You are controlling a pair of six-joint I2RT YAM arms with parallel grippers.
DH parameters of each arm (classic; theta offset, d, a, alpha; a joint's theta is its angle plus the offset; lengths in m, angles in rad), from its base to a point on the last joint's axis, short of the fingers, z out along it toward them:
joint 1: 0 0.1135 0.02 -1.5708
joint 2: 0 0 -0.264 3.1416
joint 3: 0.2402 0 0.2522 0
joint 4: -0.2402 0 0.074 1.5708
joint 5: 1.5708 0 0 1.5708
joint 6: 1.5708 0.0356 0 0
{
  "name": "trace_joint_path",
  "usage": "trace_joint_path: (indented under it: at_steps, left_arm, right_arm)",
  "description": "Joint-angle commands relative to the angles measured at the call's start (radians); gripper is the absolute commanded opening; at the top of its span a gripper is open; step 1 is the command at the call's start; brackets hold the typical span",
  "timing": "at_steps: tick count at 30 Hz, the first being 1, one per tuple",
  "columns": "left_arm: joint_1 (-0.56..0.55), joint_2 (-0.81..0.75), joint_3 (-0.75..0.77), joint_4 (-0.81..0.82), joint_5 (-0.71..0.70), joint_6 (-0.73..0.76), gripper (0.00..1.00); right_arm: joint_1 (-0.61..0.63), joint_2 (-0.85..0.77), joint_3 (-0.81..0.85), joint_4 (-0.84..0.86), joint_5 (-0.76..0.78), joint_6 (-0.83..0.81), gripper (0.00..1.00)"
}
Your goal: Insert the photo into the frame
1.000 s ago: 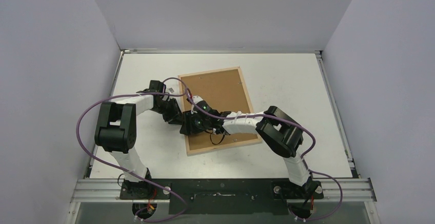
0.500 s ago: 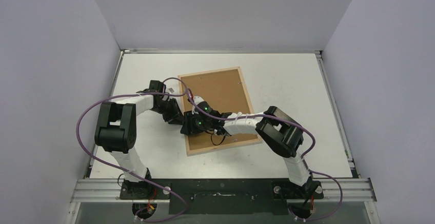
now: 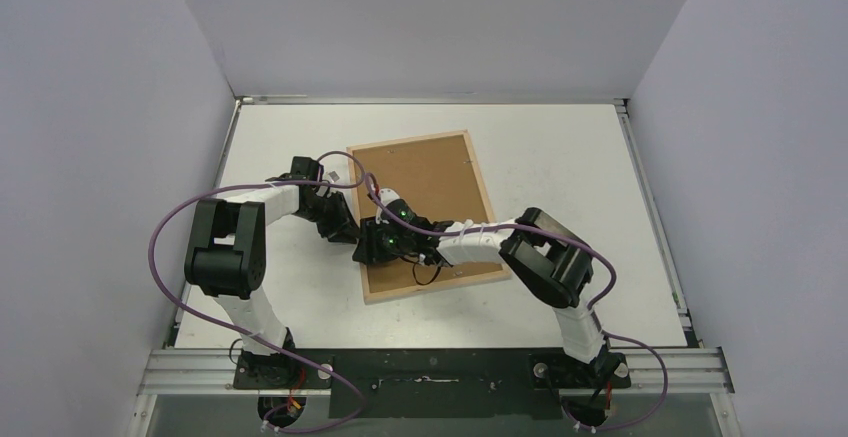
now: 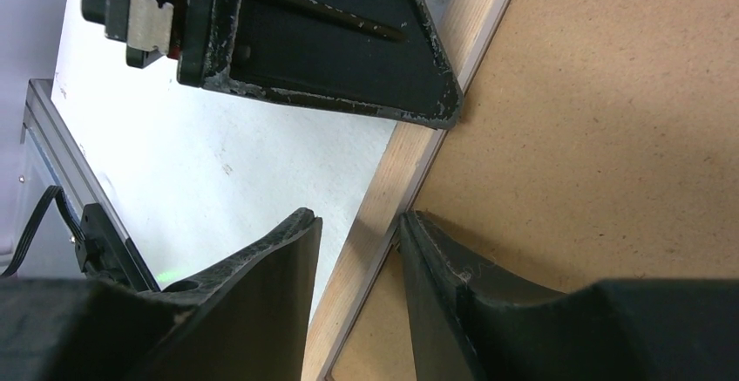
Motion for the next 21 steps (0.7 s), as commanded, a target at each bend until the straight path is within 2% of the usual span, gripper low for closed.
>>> trace_joint_path:
  at_steps: [1, 6, 11, 16, 18, 21]
  left_arm:
    - [0.001, -0.003, 0.032, -0.019, 0.003, 0.01, 0.13]
    - [0.001, -0.006, 0.046, -0.025, -0.002, 0.009, 0.15]
    - [0.011, -0.014, 0.074, -0.008, 0.0, -0.022, 0.29]
    - [0.048, -0.019, 0.111, 0.024, 0.012, -0.043, 0.42]
    - [0.063, -0.009, 0.12, 0.052, 0.02, -0.047, 0.47]
    - [0.075, 0.033, 0.147, 0.087, 0.026, -0.045, 0.51]
  right_arm:
    - [0.012, -0.047, -0.028, -0.061, 0.019, 0.003, 0.41]
    - [0.009, -0.087, -0.021, -0.067, 0.055, 0.004, 0.46]
    - [-0.014, -0.183, 0.006, -0.096, 0.169, -0.024, 0.49]
    - [-0.091, -0.278, -0.058, -0.037, 0.254, 0.011, 0.47]
    - [-0.126, -0.282, -0.073, 0.008, 0.278, 0.02, 0.46]
    - [-0.166, -0.23, -0.002, -0.021, 0.267, 0.018, 0.44]
